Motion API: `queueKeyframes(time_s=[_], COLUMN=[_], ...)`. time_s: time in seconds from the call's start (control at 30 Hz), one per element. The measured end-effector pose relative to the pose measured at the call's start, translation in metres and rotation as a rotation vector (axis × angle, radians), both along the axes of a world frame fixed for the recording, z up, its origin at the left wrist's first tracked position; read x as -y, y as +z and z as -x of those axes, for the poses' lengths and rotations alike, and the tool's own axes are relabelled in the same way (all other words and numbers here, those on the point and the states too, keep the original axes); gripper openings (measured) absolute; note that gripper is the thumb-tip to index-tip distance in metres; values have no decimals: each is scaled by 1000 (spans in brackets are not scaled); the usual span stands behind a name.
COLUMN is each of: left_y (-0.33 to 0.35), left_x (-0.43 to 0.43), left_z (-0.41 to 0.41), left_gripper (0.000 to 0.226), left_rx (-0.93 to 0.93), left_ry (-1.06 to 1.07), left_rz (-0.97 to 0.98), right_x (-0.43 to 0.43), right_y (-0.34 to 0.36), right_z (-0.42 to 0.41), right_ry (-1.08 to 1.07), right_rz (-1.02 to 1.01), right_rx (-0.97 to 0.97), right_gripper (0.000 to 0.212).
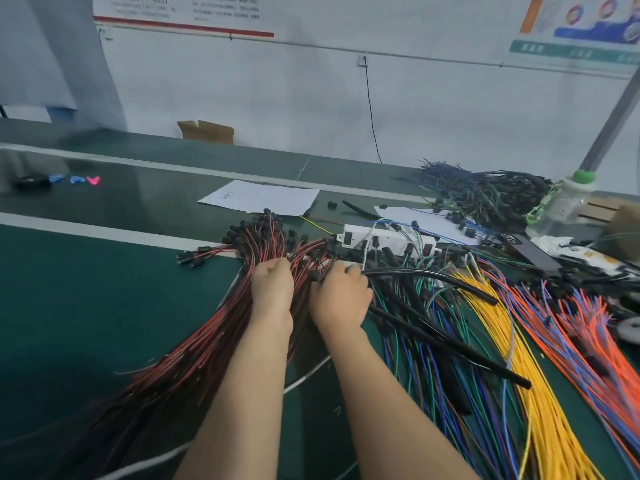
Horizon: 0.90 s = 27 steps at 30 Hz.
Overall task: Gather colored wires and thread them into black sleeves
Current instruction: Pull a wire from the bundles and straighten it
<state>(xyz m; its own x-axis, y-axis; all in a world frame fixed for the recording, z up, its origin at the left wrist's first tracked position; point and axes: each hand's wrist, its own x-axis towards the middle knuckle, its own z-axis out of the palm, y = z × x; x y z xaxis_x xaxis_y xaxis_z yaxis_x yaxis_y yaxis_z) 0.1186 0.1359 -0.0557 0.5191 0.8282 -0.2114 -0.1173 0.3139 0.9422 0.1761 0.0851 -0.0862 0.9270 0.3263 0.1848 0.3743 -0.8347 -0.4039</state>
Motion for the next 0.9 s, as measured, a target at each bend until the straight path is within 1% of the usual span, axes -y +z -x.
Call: queueKeyframes(time_s=[0.07,0.13,0.17,0.23,0.3,0.33,0.37,0.4,0.43,0.47,0.53,0.57,0.63,0.67,0.7,0.73,0.77,0.8,0.83,0.87,0.9], left_y=[-3,-4,-5,-9,-9,-7,-5,-2,0,5,18,27,51,69,89,110,129,148,163,174,180], left_x=[0,3,5,7,6,6,6,6,5,4,5,9,23,31,39,45,49,54,62,71,81], left_z=[-2,-4,-5,-8,-12,-15,-19,-23,-26,-29,-31,-31,-27,-21,-13,-4,8,20,29,36,40], left_gripper=[24,17,18,24,22,27,38,44,45,42,36,33,29,28,28,28,26,22,18,17,19], left_rx=[-3,-26,-43,-109,-171,-198,-214,-211,-192,-148,-2,50,113,177,274,405,570,744,890,961,988], left_ry=[-8,-34,-51,-84,-103,-129,-169,-211,-242,-268,-294,-302,-314,-351,-425,-529,-665,-816,-949,-1025,-1038], left_rz=[4,3,-17,-108,-194,-202,-184,-162,-125,-53,86,73,-29,-65,-67,-18,94,268,456,572,631], right_x=[2,1,1,2,5,8,12,18,24,31,45,53,75,88,103,119,135,150,160,167,169], right_y=[0,-1,1,7,15,21,27,33,38,41,46,49,57,61,64,66,67,65,62,57,51], right_z=[-6,-7,-6,-5,-5,-4,-1,3,6,9,12,12,6,0,-8,-19,-30,-39,-45,-49,-51], right_ry=[-11,6,10,-8,34,93,170,255,333,395,485,524,560,526,443,320,186,78,22,26,60], right_rz=[48,44,2,-179,-469,-619,-725,-771,-765,-722,-607,-581,-608,-644,-680,-697,-676,-625,-540,-411,-254], right_rx=[-51,-104,-119,-134,-105,-89,-83,-89,-107,-133,-177,-207,-284,-299,-282,-235,-176,-141,-127,-107,-85], right_gripper=[44,34,28,22,16,12,9,6,6,8,13,12,8,7,7,8,8,15,28,44,61])
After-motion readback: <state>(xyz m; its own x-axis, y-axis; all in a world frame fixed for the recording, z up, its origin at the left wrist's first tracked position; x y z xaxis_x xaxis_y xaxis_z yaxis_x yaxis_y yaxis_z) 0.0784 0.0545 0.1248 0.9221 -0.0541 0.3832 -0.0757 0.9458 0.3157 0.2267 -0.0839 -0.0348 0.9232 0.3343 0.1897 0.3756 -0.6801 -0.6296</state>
